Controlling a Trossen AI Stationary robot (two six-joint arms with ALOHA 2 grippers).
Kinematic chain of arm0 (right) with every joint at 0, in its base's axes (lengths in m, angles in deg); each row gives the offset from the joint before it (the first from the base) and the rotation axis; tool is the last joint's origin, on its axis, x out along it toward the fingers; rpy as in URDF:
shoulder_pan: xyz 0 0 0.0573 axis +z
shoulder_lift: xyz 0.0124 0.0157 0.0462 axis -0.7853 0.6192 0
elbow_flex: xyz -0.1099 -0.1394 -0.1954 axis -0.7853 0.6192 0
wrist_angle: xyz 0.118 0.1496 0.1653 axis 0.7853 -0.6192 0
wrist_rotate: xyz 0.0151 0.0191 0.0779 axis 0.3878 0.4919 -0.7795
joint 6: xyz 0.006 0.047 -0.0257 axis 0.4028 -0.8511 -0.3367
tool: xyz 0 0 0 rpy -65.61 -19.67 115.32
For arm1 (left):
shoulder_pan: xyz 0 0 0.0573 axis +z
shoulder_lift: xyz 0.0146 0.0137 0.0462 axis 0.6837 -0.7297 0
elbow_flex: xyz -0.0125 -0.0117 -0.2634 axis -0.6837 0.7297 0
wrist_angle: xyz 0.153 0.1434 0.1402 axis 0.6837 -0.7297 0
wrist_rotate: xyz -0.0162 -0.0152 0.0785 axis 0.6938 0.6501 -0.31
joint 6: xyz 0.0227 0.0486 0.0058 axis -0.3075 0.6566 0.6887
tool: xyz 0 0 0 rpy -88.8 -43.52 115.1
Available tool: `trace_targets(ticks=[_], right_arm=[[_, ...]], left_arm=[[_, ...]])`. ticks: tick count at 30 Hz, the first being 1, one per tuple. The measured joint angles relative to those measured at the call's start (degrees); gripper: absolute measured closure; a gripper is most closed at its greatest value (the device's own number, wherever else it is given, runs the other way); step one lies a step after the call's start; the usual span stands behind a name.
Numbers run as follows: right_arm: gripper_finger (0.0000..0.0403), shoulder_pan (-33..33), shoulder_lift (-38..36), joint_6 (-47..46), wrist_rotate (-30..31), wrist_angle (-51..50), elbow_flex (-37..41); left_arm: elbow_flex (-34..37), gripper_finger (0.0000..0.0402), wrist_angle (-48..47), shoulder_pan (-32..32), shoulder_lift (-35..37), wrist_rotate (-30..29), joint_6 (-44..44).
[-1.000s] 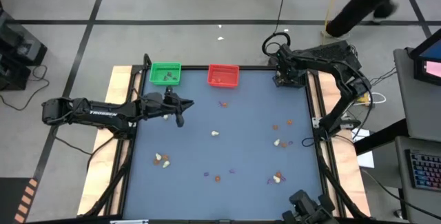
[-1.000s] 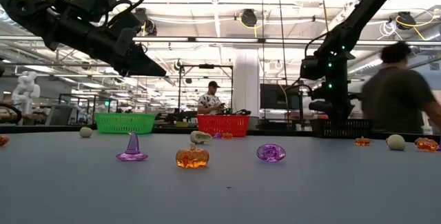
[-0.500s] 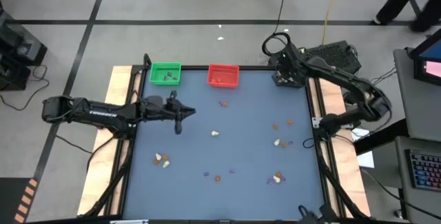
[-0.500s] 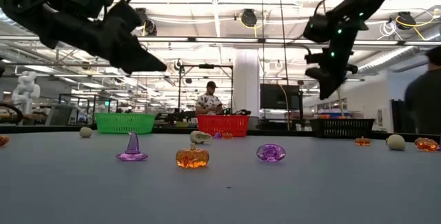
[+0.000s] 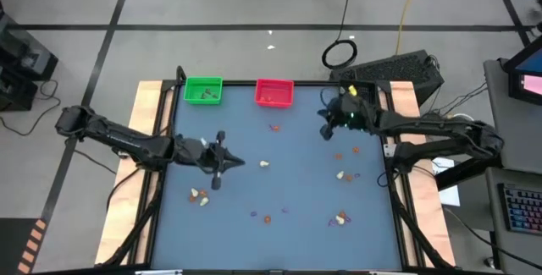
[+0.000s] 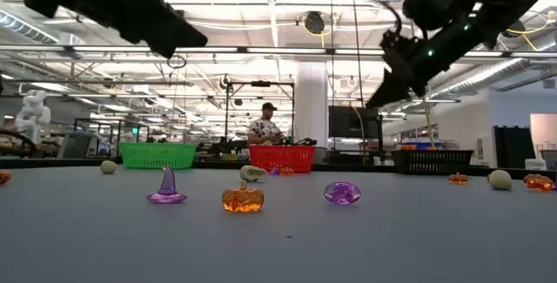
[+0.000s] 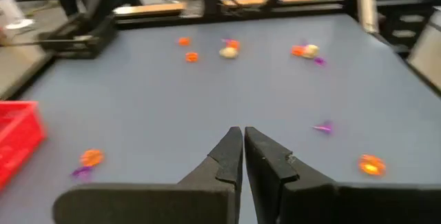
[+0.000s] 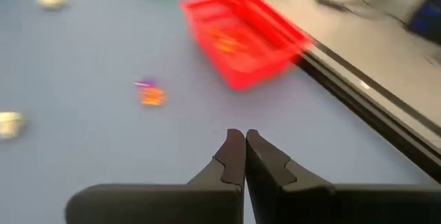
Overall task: Sort Halloween decoration
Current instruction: Put the orange pumpkin toy into the red bin
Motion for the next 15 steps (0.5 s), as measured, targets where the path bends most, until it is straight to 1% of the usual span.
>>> trace_targets(ticks=[2,5,9,13,15], right_arm=[[0.0402,3.7,0.1,0.0,0.6,1.9,0.0],[0.0402,8.6,0.3,0.1,3.3,5.2,0.0],[0.0402,12.9,0.5,0.5,7.1,7.5,0.0],[0.0402,14.8,0.6,0.5,10.3,7.3,0.0],[0.0402,15.1,0.6,0.5,10.7,7.4,0.0]], left_arm=[[-1.4,0.0393,0.0,-2.6,-2.3,-0.4,-0.7],[-4.0,0.0398,-0.3,-5.7,-6.9,-0.7,-1.1],[-8.9,0.0398,-0.1,-8.0,-15.0,-0.5,-1.0],[-13.8,0.0399,0.2,-9.0,-23.1,4.6,-0.7],[-15.8,0.0395,0.7,-9.3,-26.5,5.6,-1.0]])
